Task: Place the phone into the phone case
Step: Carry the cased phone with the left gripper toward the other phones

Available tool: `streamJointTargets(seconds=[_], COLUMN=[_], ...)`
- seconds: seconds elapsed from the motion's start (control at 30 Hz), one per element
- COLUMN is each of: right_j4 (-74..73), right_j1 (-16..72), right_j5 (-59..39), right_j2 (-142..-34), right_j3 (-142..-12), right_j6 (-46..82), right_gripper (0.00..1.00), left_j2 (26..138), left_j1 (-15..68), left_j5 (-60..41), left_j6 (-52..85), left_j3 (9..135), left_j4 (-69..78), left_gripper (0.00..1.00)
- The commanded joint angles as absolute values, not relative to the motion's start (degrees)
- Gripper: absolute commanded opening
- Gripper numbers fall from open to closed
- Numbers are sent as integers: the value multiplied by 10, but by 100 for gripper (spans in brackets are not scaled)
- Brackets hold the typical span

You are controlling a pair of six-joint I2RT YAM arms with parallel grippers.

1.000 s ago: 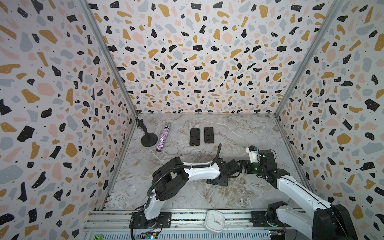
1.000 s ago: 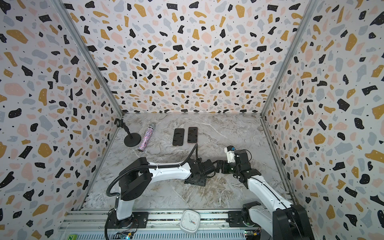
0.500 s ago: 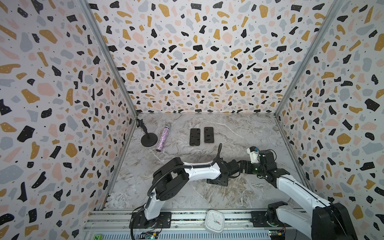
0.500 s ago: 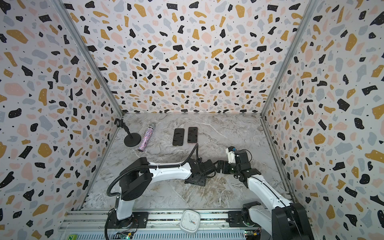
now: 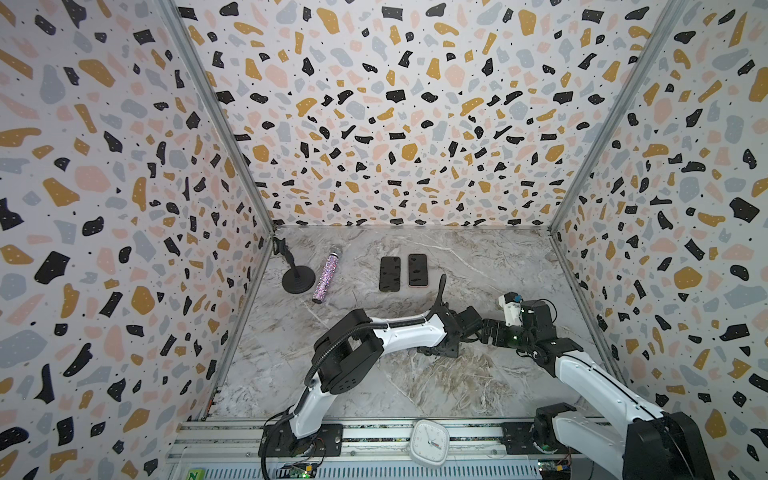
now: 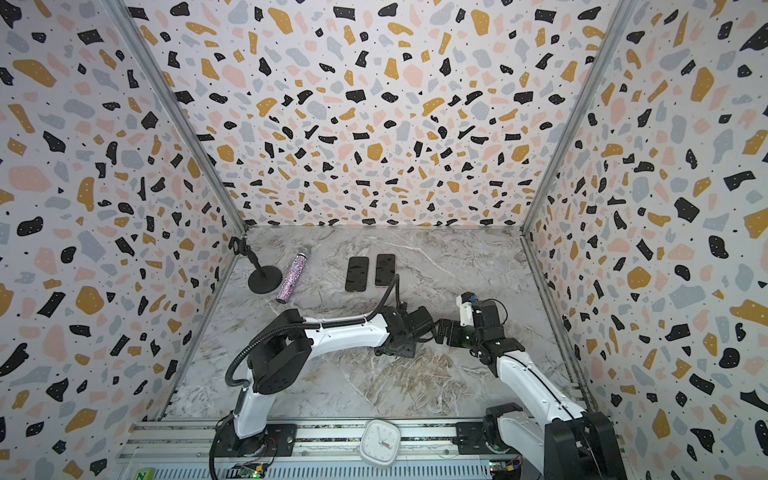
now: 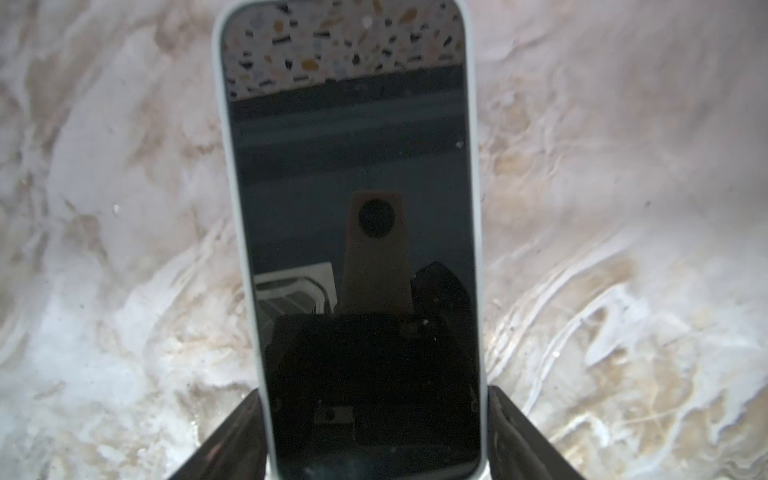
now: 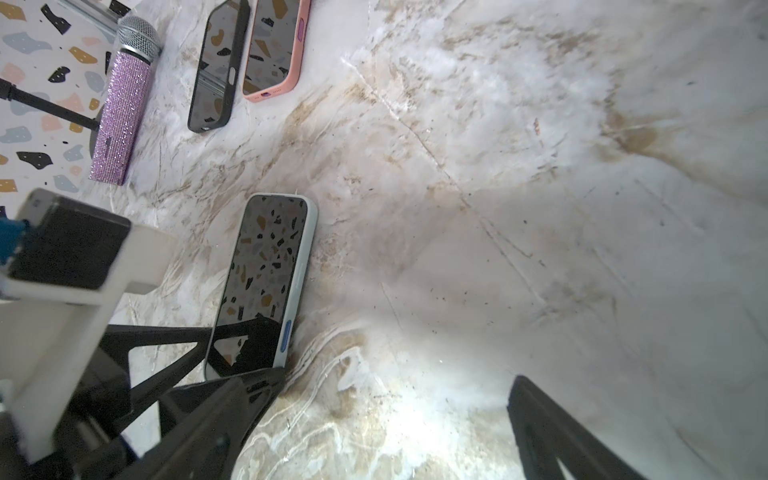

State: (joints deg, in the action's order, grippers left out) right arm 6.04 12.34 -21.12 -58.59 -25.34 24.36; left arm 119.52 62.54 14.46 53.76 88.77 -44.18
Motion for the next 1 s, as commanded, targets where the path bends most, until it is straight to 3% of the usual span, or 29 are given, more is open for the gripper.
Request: streamJointTargets(seconds=[0.0,0.97], right_j4=[75,65], right_j1=[120,115], right_j5=[-195,-180], right_j2=[-562,-559], right_j3=[-265,-254], right_j6=[248,253], right_gripper=[99,99], left_j2=[1202,1369], left_j1=[614,517], left_j5=[176,160], left_j6=[522,427], left_j3=[924,1227], left_j4=[-454,-480], left_gripper=[62,59])
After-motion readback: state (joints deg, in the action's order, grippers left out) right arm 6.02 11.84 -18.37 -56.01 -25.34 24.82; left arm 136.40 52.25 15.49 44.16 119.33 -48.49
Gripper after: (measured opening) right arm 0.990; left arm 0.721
